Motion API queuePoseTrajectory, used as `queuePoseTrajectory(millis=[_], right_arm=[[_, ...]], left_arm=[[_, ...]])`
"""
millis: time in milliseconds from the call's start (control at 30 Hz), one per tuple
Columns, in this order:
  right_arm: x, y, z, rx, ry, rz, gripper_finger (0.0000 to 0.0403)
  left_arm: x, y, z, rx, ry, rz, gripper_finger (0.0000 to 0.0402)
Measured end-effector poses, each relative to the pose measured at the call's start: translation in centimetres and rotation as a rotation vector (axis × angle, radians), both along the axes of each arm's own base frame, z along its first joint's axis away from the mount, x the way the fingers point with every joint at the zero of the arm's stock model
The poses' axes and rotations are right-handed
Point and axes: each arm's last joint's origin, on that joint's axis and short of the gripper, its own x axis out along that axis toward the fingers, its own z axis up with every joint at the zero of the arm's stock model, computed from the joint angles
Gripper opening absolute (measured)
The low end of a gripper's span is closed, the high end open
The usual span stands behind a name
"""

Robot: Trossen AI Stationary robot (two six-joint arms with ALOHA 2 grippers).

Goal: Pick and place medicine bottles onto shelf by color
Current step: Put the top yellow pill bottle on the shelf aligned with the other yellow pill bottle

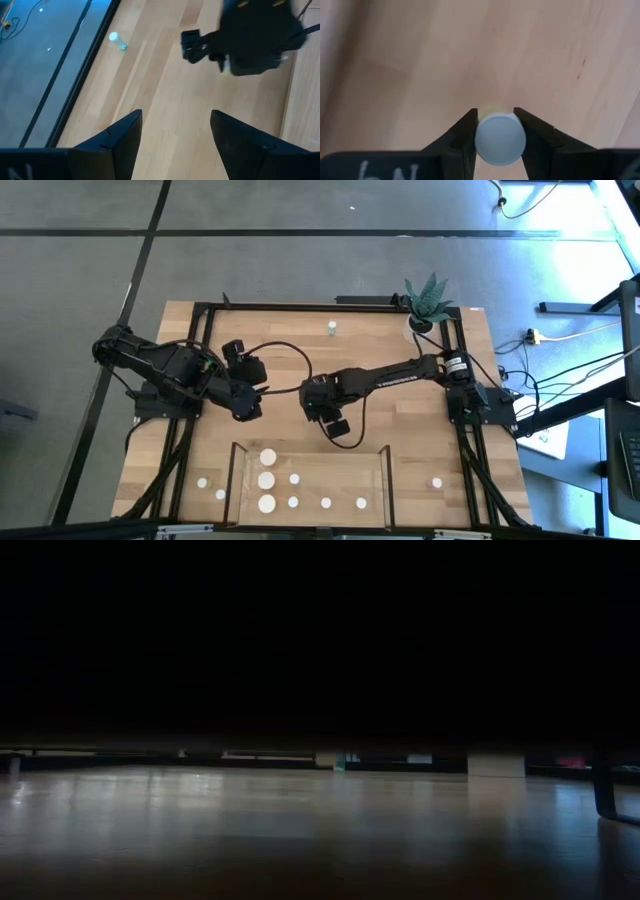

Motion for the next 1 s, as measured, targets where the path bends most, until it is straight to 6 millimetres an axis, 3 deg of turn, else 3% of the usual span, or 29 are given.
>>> queuePoseTrajectory(millis=[233, 367, 533, 733, 1000], right_arm=[[-1.4, 3.9, 3.8, 0.05, 0.008, 0.038, 0.0121], [-3.2, 6.0, 6.6, 0.173, -0.003, 0.04, 0.0121], [-6.0, 7.9, 9.5, 0.175, -0.009, -0.041, 0.0122], [-8.4, 10.9, 10.4, 0.134, -0.037, -0.144, 0.0122], [-10.1, 13.9, 10.2, 0.163, -0.061, -0.39, 0.0122]], left_arm=[[0.0, 0.0, 0.0, 0.0, 0.0, 0.0, 0.0229], [0.0, 0.0, 0.0, 0.0, 0.001, 0.0, 0.0227], [0.0, 0.0, 0.0, 0.001, 0.002, -0.001, 0.0229], [0.0, 0.0, 0.0, 0.0, 0.001, -0.001, 0.0227], [0.0, 0.0, 0.0, 0.0, 0.001, -0.001, 0.0227]])
